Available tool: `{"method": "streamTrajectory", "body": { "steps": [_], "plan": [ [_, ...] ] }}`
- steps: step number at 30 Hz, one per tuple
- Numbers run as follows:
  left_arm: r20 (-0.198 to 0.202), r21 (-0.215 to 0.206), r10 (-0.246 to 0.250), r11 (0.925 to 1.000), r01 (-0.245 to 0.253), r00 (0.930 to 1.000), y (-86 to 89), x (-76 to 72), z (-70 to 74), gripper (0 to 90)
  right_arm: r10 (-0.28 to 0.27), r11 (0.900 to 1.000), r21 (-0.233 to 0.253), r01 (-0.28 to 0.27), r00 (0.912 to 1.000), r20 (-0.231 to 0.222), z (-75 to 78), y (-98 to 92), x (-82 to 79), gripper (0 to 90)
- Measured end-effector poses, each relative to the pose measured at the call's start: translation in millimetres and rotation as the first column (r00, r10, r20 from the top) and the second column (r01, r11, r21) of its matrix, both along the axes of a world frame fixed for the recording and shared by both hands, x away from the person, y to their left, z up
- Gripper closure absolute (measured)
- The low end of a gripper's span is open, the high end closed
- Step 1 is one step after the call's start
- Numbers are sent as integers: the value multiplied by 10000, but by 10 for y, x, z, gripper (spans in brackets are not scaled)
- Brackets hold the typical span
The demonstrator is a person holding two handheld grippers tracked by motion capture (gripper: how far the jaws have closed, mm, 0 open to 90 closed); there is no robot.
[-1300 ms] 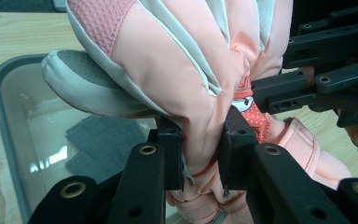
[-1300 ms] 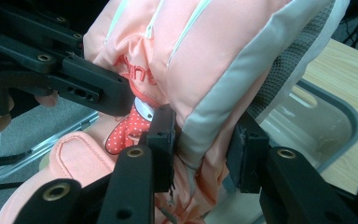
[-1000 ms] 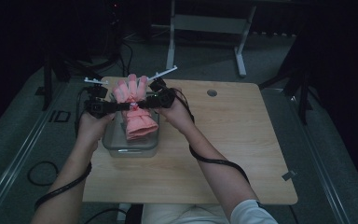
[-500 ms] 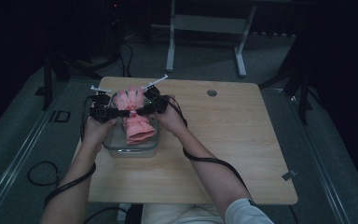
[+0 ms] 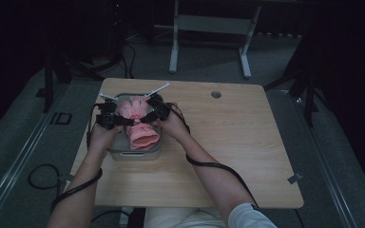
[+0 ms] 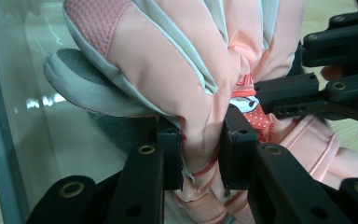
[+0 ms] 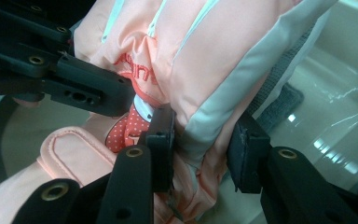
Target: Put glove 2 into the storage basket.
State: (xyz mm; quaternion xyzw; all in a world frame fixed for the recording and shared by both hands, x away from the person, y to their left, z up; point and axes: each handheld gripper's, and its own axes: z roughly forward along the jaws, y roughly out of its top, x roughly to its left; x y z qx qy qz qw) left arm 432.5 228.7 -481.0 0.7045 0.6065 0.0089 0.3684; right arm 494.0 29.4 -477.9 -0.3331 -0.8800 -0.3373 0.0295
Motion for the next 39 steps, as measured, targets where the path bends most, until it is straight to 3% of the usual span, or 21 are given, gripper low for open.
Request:
{"method": "streamTrajectory", "body": {
  "steps": [5,9,11,15,24,27,30,34,39],
  "plan": [
    [-214,8,12,10000,-12,9998,-2,21,-33,709,41,9999,-160,-43,9999,-130,-21,6,8,638],
    [-171,619,329,9976,-318,9993,-34,45,-31,614,-29,9992,-393,30,10000,32,-20,40,30,604],
    [-26,965,582,9937,-576,9983,-42,50,-36,521,-156,9992,-370,164,9997,204,-26,36,48,558],
    [95,1420,831,9863,-836,9965,-56,62,-33,442,-380,9986,-347,393,9985,388,-64,25,96,461],
    [393,1981,952,9750,-1012,9947,-70,71,-44,404,-361,9981,-472,397,9965,756,-91,21,165,363],
    [557,2640,836,9598,-954,9949,-120,77,-40,404,-436,9978,-460,471,9963,742,-111,22,186,340],
    [507,2668,821,9593,-927,9953,-113,83,-47,404,-408,9975,-546,454,9957,833,-115,31,196,331],
    [714,3134,760,9449,-947,9946,-124,72,-31,403,-387,9974,-564,443,9947,957,-101,34,205,326],
    [723,2589,985,9592,-1141,9925,-66,75,-19,404,-502,9987,115,496,9969,611,-92,15,213,349]
  ]
}}
